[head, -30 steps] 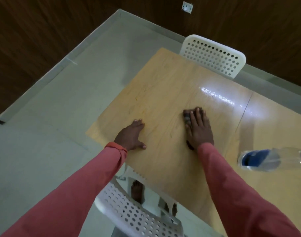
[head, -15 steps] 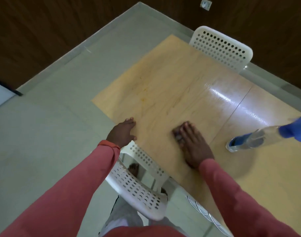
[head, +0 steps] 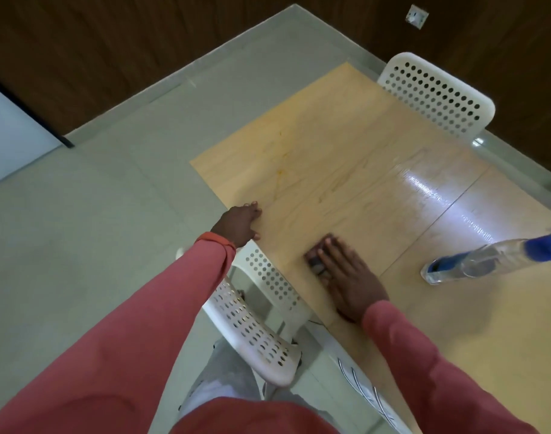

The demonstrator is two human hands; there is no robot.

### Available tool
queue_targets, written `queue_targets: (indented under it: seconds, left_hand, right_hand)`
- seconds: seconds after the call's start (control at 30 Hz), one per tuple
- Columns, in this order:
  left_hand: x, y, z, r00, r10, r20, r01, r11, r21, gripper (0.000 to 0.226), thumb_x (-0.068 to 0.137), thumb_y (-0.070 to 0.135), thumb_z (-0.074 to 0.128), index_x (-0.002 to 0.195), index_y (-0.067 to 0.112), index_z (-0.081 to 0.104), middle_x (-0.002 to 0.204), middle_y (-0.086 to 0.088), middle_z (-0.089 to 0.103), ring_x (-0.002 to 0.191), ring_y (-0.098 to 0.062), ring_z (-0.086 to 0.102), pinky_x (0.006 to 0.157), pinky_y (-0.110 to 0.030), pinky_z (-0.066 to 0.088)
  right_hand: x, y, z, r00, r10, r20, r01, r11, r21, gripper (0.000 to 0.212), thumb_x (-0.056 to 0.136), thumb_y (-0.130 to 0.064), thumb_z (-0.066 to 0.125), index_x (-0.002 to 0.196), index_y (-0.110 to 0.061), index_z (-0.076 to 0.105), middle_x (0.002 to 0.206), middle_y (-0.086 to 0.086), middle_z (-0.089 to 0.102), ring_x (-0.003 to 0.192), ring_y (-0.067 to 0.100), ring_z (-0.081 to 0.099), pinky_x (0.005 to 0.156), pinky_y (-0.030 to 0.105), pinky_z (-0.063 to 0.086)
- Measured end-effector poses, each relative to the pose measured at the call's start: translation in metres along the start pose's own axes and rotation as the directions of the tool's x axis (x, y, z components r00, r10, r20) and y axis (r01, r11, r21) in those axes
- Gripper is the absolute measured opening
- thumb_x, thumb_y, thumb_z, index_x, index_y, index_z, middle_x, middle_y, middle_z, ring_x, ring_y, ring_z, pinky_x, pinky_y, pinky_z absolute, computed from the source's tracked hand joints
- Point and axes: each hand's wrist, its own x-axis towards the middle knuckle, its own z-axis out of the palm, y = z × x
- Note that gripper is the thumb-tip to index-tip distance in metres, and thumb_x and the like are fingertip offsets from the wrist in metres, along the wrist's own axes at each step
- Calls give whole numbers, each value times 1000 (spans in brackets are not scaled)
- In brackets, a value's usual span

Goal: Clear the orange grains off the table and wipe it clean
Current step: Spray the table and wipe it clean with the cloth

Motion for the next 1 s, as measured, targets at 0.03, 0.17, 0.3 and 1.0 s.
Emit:
queue_targets:
  seconds: [0.03,0.17,0.3,1.0]
  left_hand:
    - [0,0,0,1000,-1,-4,1,1000,-4,73,87,19,70,149,15,33,160,3,19,147,-19,21,118,-34,22]
    - [4,-2,0,1000,-4,-17,4,999,-38,73,86,18,71,149,15,34,160,3,20,147,-17,20,117,-31,20]
    - [4,-8,-2,1000,10,-24,-11,998,-64,76,82,26,76,147,16,39,157,3,28,143,-18,29,115,-32,27]
    - [53,-87,-68,986,-91,-136,89,996,-26,83,83,38,72,151,14,31,161,1,17,148,-16,17,118,-35,22]
  right_hand:
    - [9,13,-7,995,101,-11,-101,995,-4,63,105,-50,8,159,-18,15,167,7,8,155,28,1,122,49,20]
    - [80,29,-37,910,410,-52,-410,912,18,67,101,-49,10,161,-18,6,168,6,-7,153,22,-15,123,36,-12]
    - [107,-20,-35,964,264,4,-264,964,5,63,105,-46,13,160,-21,-6,166,6,-18,152,26,-22,125,45,-8]
    - [161,-84,-24,994,-99,52,103,991,-83,62,105,-40,15,160,-17,-2,167,10,-10,154,31,-13,126,45,2]
